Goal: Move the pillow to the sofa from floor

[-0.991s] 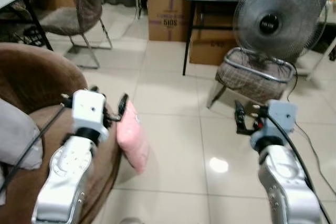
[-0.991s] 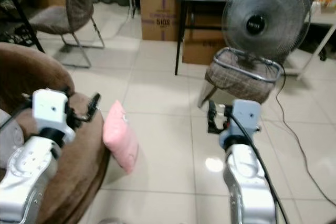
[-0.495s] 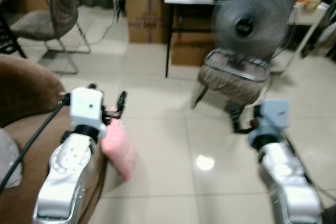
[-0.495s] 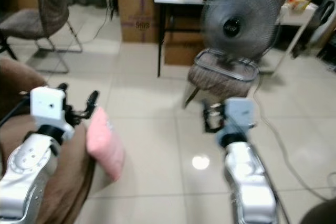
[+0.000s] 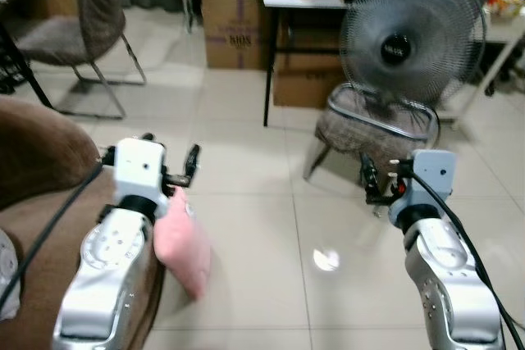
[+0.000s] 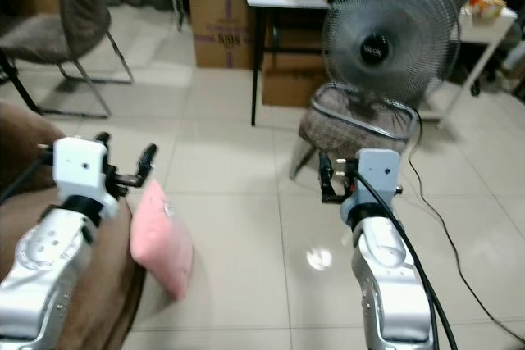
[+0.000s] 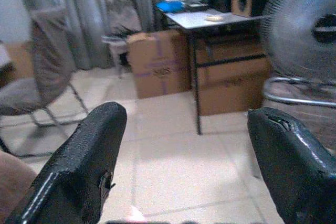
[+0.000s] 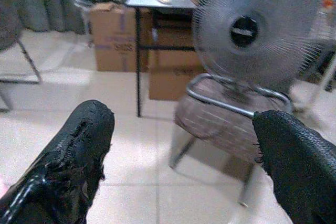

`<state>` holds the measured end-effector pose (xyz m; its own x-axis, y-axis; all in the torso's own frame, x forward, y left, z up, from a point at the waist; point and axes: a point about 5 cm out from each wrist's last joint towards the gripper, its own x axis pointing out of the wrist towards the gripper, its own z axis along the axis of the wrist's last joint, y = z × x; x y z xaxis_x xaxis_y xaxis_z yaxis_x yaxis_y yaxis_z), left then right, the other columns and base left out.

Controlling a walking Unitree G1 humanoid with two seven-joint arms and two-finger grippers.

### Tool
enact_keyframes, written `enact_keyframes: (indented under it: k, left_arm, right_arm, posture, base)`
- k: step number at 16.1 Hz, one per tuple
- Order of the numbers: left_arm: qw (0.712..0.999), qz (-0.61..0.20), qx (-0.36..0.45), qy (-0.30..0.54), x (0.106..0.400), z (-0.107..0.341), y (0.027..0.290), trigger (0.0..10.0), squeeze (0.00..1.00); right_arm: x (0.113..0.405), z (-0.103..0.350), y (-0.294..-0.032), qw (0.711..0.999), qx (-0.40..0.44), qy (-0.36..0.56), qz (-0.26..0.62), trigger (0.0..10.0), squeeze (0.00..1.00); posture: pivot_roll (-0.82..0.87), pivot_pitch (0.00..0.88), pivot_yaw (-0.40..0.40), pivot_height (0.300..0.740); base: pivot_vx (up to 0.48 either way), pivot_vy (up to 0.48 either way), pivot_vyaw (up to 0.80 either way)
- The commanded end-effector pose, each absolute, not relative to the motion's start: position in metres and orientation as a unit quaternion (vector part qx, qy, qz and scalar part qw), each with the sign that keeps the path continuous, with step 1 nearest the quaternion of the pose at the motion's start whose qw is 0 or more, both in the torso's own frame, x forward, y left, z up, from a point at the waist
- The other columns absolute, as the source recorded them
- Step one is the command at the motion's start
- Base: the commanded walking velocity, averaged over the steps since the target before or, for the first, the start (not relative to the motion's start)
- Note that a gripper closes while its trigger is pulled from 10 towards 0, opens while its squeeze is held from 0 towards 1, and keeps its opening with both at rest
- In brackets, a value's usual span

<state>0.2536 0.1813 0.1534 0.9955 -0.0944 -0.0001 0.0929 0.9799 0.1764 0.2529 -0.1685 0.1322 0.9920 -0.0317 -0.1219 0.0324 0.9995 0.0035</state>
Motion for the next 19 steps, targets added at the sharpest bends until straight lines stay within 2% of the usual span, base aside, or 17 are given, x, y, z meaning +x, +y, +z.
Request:
enact_keyframes:
  k: [1,6,9,19]
  left_arm:
    - [0.995,-0.038,0.096,-0.003,0.254,0.1547,0.1883,10.0,0.0]
    - [0.995,-0.033,0.099,-0.002,0.2544,0.1548,0.1906,10.0,0.0]
    - [0.994,-0.034,0.101,-0.002,0.2547,0.1548,0.191,10.0,0.0]
    - [0.993,-0.044,0.106,0.001,0.2568,0.1538,0.1881,10.0,0.0]
  right_arm:
    - [0.255,0.1346,-0.1609,0.998,0.011,0.054,0.002,10.0,0.0]
    - [0.2558,0.1362,-0.1556,0.998,0.007,0.052,0.035,10.0,0.0]
    - [0.2556,0.1365,-0.1537,0.998,0.01,0.05,0.036,10.0,0.0]
    - [0.2554,0.133,-0.155,0.997,0.033,0.06,0.029,10.0,0.0]
  posture:
    - [0.09,0.0,-0.029,0.74]
    - [0.1,0.0,-0.033,0.74]
    - [0.1,0.0,-0.032,0.74]
    - [0.1,0.0,-0.028,0.74]
  base:
    - [0.36,0.0,0.0]
    - [0.36,0.0,0.0]
    - [0.358,0.0,0.68]
    - [0.361,0.0,0.0]
